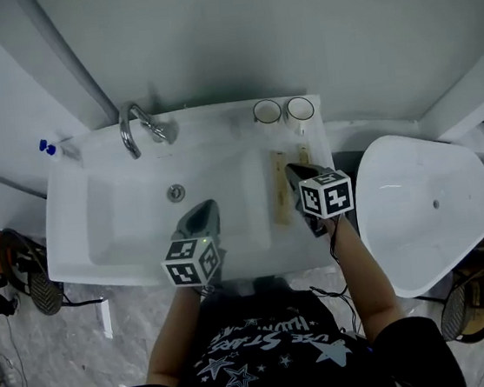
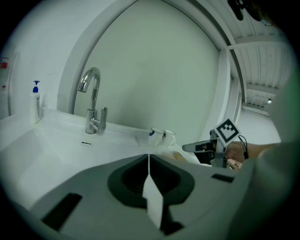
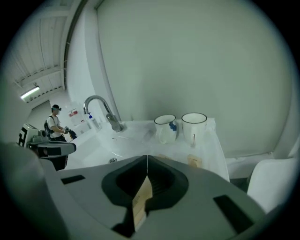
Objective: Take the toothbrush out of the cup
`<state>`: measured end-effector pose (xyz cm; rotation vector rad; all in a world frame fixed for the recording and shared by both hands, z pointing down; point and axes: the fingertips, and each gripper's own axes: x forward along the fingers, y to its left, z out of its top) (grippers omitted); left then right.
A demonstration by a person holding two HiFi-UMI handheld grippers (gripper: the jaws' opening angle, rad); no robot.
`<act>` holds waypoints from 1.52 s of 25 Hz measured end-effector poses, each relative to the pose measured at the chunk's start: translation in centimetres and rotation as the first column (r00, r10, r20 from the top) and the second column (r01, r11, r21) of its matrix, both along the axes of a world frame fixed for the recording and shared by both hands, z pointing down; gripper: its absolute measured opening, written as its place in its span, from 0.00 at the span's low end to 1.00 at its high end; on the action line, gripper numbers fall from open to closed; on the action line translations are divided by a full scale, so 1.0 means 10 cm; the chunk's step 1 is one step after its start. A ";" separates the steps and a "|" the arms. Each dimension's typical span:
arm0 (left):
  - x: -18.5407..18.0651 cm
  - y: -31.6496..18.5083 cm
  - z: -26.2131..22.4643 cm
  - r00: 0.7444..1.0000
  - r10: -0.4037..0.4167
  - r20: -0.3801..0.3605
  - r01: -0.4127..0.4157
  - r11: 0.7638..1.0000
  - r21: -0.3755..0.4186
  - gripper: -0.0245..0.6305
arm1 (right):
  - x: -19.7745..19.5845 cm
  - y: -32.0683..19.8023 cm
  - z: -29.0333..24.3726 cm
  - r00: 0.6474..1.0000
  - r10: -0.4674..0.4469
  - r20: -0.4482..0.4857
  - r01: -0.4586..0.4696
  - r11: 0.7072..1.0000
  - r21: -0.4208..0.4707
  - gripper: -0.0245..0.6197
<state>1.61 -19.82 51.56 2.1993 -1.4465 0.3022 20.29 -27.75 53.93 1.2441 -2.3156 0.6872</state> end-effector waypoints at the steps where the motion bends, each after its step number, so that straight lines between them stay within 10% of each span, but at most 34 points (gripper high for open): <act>1: 0.02 0.00 0.00 1.000 0.003 0.005 -0.003 1.000 0.005 0.07 | -0.02 -0.01 -0.05 1.000 -0.005 0.016 0.005 1.000 0.021 0.06; 38: -1.79 0.33 -0.15 0.927 0.376 -0.010 -0.373 0.924 0.087 0.07 | -1.90 0.94 -0.27 0.929 0.354 0.104 -0.363 0.928 0.087 0.06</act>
